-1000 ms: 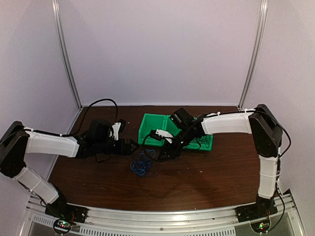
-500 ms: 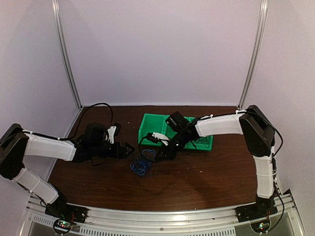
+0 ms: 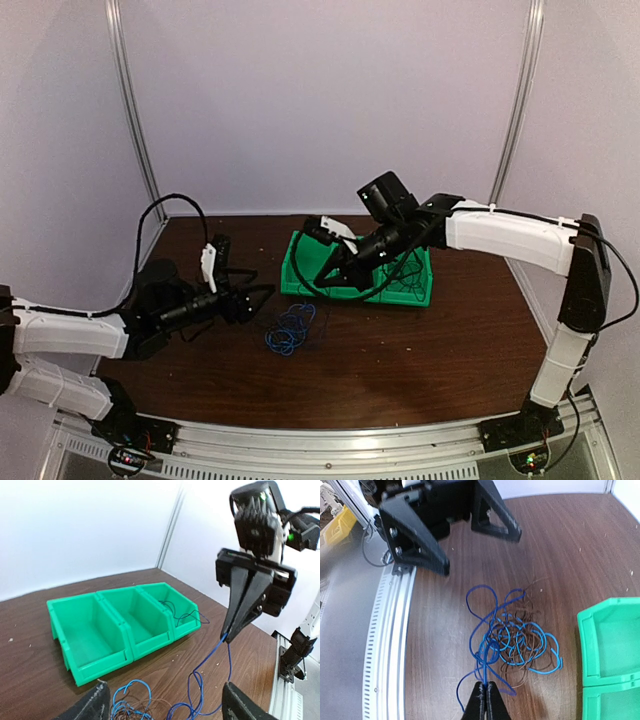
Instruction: Untangle the cables
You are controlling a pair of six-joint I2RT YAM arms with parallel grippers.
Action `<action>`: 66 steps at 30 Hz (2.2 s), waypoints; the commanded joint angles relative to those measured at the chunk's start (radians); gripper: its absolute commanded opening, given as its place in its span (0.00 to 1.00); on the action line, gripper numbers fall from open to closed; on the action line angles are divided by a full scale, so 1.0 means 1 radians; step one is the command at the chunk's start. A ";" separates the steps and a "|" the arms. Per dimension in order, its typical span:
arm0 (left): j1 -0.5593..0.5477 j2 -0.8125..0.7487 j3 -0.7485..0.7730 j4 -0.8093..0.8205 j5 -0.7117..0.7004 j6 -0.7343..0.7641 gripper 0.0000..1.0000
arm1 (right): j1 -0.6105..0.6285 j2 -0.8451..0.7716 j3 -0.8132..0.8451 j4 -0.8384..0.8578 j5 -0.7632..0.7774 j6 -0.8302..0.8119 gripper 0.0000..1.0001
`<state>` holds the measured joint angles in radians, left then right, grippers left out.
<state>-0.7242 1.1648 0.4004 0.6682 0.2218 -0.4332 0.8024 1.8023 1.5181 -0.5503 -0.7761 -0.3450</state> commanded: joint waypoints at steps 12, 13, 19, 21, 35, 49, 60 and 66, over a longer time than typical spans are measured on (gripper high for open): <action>-0.253 0.381 0.179 0.470 -0.237 0.107 0.57 | 0.001 -0.077 0.163 0.022 -0.090 0.043 0.00; -0.253 0.401 0.163 0.517 -0.278 0.091 0.53 | 0.000 -0.078 0.175 0.024 -0.100 0.047 0.00; -0.251 0.516 0.151 0.564 -0.448 -0.007 0.37 | -0.004 -0.090 0.268 -0.018 -0.158 0.042 0.00; -0.244 0.559 0.170 0.525 -0.470 -0.050 0.36 | -0.005 -0.091 0.319 -0.051 -0.182 0.029 0.00; -0.223 0.712 0.191 0.348 -0.428 -0.197 0.31 | -0.247 -0.093 0.664 0.073 -0.465 0.253 0.00; -0.216 0.638 0.159 0.172 -0.486 -0.306 0.34 | -0.571 -0.125 0.758 0.442 -0.555 0.630 0.00; -0.216 0.519 0.140 0.012 -0.521 -0.296 0.36 | -0.771 -0.139 0.685 0.763 -0.535 0.868 0.00; -0.200 0.498 0.138 -0.099 -0.541 -0.320 0.36 | -0.885 -0.115 0.739 0.986 -0.515 1.060 0.00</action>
<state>-0.9440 1.6741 0.5411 0.6552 -0.2901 -0.7296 -0.0151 1.6848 2.2078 0.2092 -1.3079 0.5381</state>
